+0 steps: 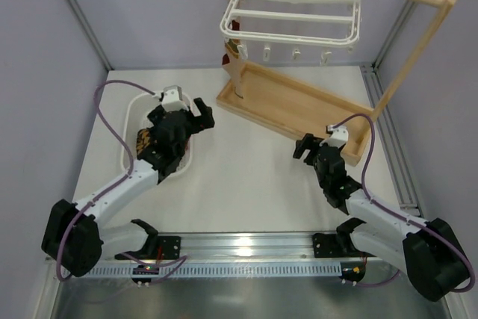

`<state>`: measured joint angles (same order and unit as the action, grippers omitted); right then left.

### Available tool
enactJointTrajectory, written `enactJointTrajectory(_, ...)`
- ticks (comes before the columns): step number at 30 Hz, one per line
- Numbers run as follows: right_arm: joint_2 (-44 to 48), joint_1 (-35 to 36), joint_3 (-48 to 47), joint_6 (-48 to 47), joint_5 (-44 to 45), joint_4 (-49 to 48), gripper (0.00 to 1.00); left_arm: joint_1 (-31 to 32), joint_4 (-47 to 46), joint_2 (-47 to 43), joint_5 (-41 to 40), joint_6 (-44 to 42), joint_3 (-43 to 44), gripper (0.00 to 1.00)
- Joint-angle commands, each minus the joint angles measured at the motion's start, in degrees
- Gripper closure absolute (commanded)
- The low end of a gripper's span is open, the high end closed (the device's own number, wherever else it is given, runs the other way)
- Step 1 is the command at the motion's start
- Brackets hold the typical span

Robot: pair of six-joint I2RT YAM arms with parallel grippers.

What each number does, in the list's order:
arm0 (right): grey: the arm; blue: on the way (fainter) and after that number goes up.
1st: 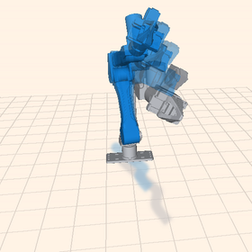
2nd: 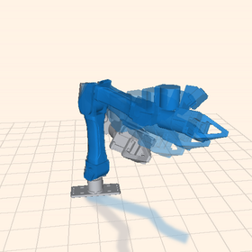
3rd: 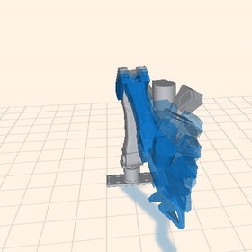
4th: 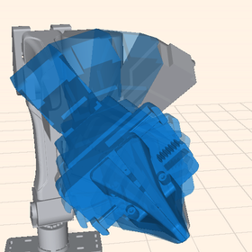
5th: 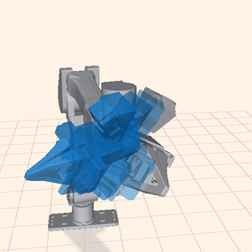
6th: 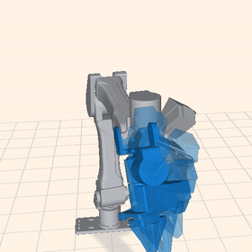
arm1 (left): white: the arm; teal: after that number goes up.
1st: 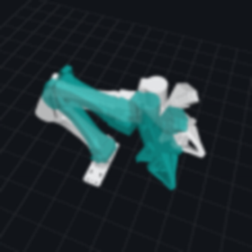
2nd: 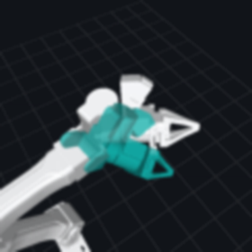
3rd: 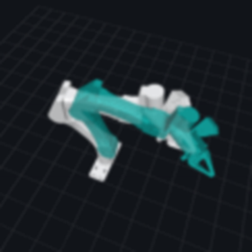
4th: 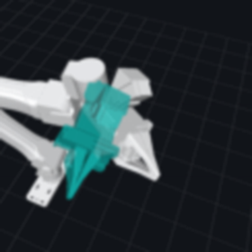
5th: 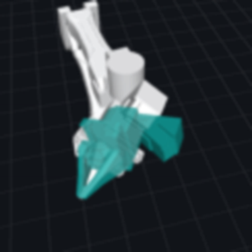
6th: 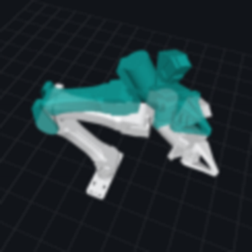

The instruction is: Remove the socks clipped to the hanger

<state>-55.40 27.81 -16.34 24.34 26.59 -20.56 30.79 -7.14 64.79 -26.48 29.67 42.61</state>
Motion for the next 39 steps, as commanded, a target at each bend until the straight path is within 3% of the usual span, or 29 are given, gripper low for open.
enactJointTrajectory(1, -0.9, -1.5, 0.5, 1.0, -4.5, -6.8, 0.14, 0.4, -19.3, 6.0, 10.0, -4.1, 3.9, 0.00)
enactJointTrajectory(10, -4.2, -3.7, 0.0, -0.3, -8.4, -10.2, 0.14, 0.7, -32.0, 29.5, 15.9, -2.3, 19.0, 0.00)
enactJointTrajectory(16, -8.1, -4.8, -1.1, -1.0, -11.5, -13.6, 0.14, 0.7, -38.7, 38.3, 15.0, -1.0, 24.7, 0.00)
enactJointTrajectory(23, -13.2, -5.6, -2.0, -2.0, -13.0, -16.6, 0.14, 0.7, -39.5, 47.8, 12.4, -2.9, 32.4, 0.01)
enactJointTrajectory(26, -13.7, -5.8, -1.9, -2.7, -13.0, -17.4, 0.14, 0.8, -42.3, 49.1, 10.0, -4.4, 32.3, 0.44)
enactJointTrajectory(27, -13.7, -5.8, -2.0, -2.9, -12.9, -17.4, 0.14, 0.8, -43.1, 49.5, 9.5, -4.8, 32.0, 0.85)
enactJointTrajectory(28, -13.5, -5.9, -2.0, -3.2, -12.9, -17.4, 0.14, 0.9, -44.9, 49.4, 8.4, -5.3, 30.9, 1.00)
enactJointTrajectory(36, -9.8, -6.1, -1.8, -3.3, -13.1, -14.9, 0.14, 8.3, -54.2, 42.7, -0.6, -19.0, 20.9, 1.00)
enactJointTrajectory(39, -6.3, -6.0, -1.4, -3.7, -12.4, -12.2, 0.14, 11.3, -56.8, 38.0, -3.0, -20.1, 15.5, 1.00)
